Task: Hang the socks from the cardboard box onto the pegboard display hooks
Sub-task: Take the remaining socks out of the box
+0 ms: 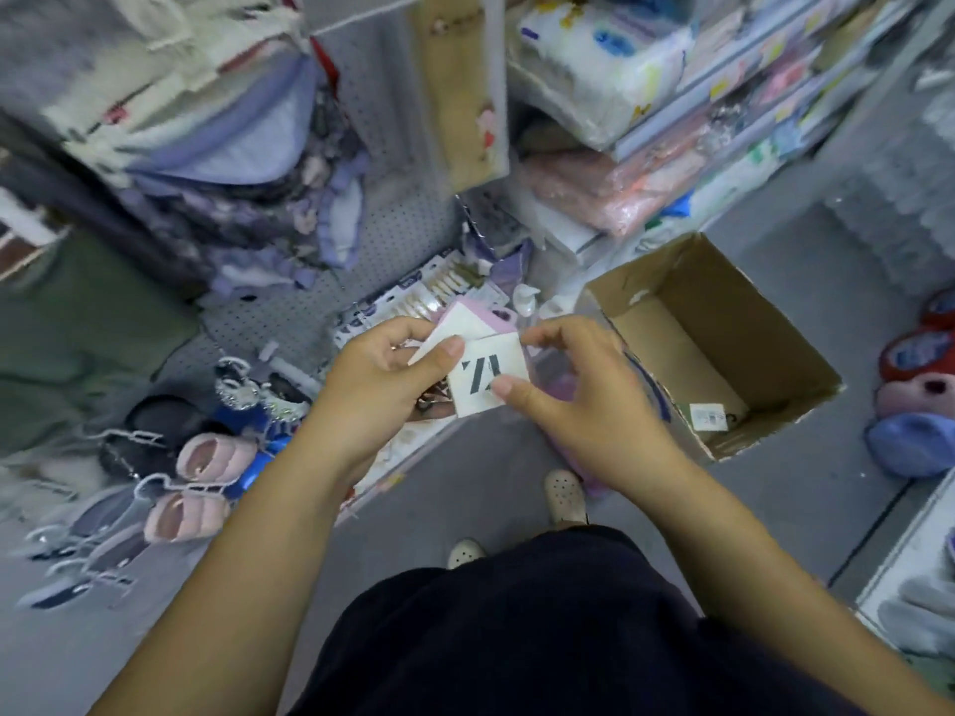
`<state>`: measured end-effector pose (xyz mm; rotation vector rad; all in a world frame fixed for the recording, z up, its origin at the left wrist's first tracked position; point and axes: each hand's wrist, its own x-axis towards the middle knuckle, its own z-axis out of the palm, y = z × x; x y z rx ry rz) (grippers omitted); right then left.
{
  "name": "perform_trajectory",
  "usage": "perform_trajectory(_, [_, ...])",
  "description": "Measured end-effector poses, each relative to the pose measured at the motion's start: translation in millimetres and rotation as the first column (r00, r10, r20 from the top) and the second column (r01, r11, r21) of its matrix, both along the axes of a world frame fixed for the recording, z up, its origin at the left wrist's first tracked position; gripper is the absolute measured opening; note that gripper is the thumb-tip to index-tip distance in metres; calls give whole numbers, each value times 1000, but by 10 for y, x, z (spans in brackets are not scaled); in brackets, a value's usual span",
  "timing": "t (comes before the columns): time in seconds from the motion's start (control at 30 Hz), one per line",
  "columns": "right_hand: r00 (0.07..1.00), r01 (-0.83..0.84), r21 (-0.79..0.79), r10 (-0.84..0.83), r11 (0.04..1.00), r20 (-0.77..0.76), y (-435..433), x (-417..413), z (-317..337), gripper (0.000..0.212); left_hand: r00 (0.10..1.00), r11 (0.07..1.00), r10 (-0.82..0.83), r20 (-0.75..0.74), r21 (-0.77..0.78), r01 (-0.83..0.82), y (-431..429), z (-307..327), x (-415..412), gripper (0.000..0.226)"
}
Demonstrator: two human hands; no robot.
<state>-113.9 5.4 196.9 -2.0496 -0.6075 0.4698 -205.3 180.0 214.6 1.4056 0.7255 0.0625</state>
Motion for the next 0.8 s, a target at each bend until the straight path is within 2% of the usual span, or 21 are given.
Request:
perform_trajectory(0.07, [995, -99, -23, 99, 995, -5, 160, -96, 80, 57, 999, 999, 33, 20, -4, -32, 100, 93, -196, 19])
perform_trajectory(0.13, [985, -155, 50, 158, 987, -65, 307, -169, 156, 74, 997, 998, 60, 42, 2, -61, 202, 193, -369, 20])
perform_trajectory(0.17, [981, -173, 79, 179, 982, -73, 379, -199, 204, 75, 996, 997, 71, 53, 10, -72, 260, 238, -448, 19])
perform_trajectory(0.33, [973, -221, 164, 228, 961, -25, 718, -336, 432, 36, 978, 985, 169, 121, 3, -170, 494, 476, -730, 28])
perform_trajectory(0.5, [980, -184, 263, 196, 947, -20, 948, -290, 661, 29, 907, 925, 379, 181, -47, -377, 701, 666, -816, 16])
perform_trajectory(0.6, [981, -183, 324, 195, 928, -4, 1105, -186, 828, 21, 900, 916, 381, 212, 49, -399, 849, 812, -813, 9])
perform_trajectory(0.67, [980, -199, 319, 194, 926, 49, 1229, -105, 954, 20, 900, 902, 369, 232, 143, -407, 954, 925, -767, 12])
perform_trajectory(0.8, [978, -202, 398, 204, 895, 39, 1499, 79, 1251, 19, 884, 838, 354, 306, 316, -445, 1172, 1176, -614, 23])
